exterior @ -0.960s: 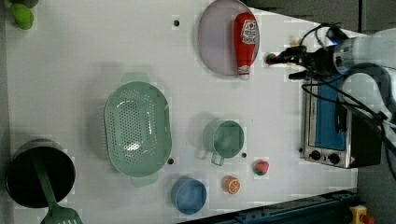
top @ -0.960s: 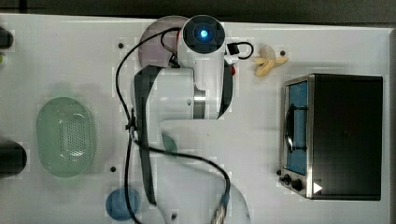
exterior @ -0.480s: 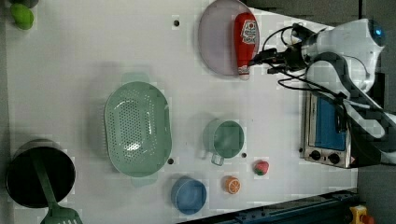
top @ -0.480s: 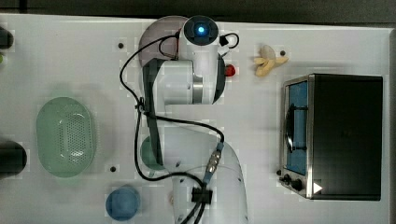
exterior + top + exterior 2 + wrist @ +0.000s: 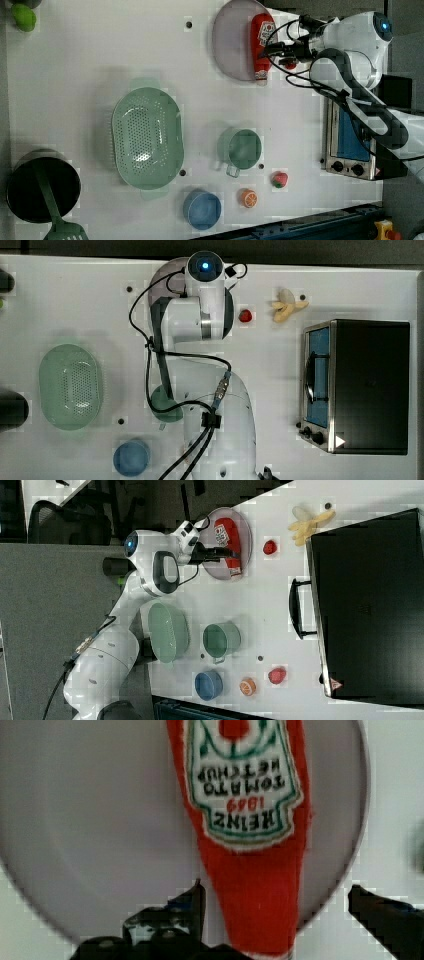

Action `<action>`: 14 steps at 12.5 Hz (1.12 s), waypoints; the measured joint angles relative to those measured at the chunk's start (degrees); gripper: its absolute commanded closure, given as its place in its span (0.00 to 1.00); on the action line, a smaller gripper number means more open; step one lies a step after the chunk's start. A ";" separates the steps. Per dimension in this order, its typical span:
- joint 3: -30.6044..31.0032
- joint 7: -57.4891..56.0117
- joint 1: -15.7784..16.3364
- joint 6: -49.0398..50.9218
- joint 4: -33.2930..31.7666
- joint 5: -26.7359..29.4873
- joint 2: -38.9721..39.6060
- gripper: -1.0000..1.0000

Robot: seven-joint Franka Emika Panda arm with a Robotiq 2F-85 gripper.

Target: Pick ketchup from plate and place it on table.

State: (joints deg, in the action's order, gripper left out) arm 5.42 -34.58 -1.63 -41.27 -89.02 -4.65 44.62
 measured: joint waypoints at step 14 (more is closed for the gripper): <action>0.09 -0.56 0.81 -9.12 3.08 -2.10 5.26 0.37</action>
State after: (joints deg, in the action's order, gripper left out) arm 5.52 -35.14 -0.82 -50.39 -85.94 -6.75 49.88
